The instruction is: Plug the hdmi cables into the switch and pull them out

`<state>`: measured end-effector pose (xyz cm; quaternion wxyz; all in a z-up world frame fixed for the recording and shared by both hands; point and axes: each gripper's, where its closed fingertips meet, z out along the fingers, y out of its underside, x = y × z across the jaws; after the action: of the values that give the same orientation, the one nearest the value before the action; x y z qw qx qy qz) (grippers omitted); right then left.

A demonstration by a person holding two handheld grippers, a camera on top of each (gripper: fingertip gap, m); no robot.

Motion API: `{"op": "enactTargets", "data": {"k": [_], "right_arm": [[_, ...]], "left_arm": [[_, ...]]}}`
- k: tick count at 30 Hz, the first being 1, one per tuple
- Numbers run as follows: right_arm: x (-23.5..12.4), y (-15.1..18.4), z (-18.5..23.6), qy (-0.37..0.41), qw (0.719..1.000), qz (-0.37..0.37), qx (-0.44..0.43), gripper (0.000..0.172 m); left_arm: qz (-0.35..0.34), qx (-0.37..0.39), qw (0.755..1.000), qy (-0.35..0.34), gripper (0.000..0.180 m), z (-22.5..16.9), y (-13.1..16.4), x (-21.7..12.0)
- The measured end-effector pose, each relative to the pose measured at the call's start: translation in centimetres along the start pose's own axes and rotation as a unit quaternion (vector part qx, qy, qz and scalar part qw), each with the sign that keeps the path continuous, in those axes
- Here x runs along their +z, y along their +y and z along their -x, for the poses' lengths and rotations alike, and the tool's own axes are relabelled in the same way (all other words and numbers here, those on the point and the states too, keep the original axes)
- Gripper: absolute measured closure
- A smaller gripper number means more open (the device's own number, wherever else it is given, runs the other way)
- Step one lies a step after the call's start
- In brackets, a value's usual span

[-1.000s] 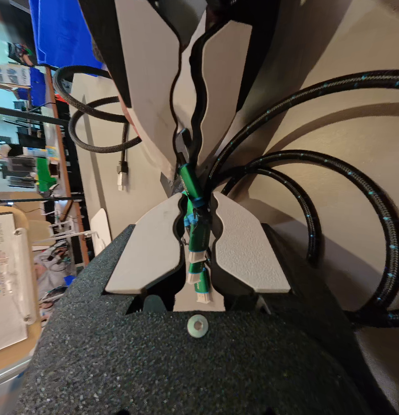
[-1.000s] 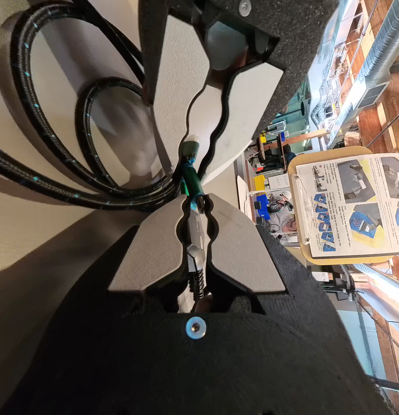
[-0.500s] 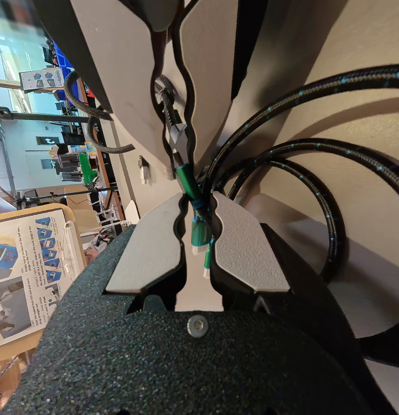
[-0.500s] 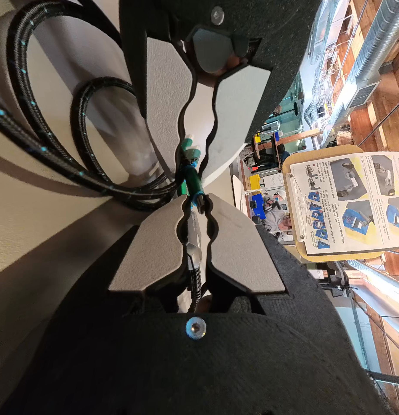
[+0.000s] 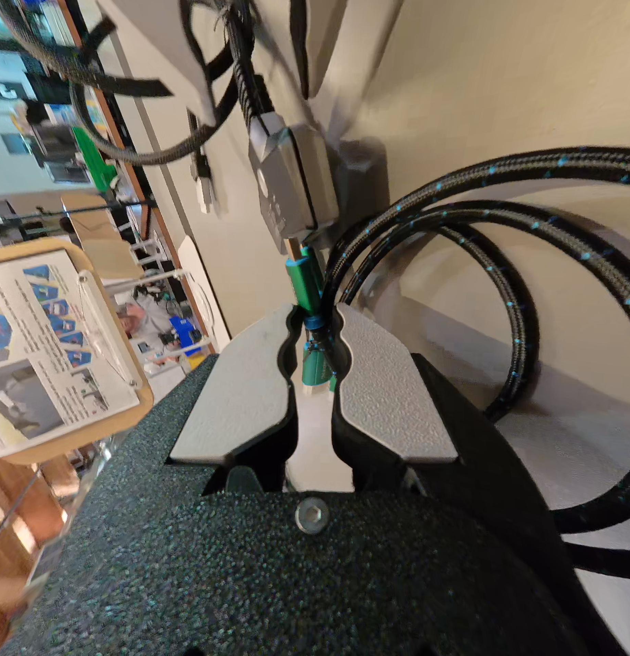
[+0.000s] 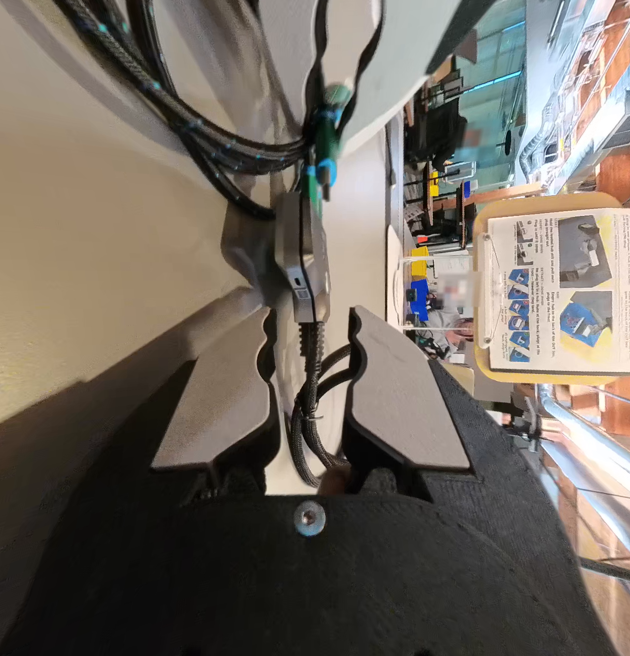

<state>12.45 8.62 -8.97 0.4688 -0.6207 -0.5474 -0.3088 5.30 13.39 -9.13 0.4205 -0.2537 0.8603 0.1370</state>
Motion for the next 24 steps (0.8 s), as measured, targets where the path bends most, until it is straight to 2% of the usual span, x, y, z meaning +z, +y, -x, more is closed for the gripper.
{"op": "enactTargets", "data": {"k": [3,8,12,20,24], "right_arm": [[1.2,0.0,0.6,-0.008,0.999,0.021,-0.034,0.132],[2.3,-0.9,0.1,0.003,0.998,0.017,-0.065,0.133],[3.0,-1.1,0.1,0.009,0.997,0.006,-0.079,0.149],[2.8,-1.6,-0.2,0.006,0.999,-0.029,-0.012,0.151],[2.8,-1.4,-0.2,0.01,0.999,-0.031,-0.002,0.151]], "left_arm": [[0.041,-0.005,0.999,0.0,0.165,-0.1,0.5,0.1],[0.067,0.001,0.998,-0.008,0.165,-0.6,0.5,0.5],[0.074,0.004,0.997,-0.019,0.165,-0.5,0.8,0.7],[0.069,0.03,0.997,-0.03,0.165,-0.4,1.1,1.4],[0.052,0.0,0.998,-0.027,0.165,-0.5,0.9,1.6]]}}
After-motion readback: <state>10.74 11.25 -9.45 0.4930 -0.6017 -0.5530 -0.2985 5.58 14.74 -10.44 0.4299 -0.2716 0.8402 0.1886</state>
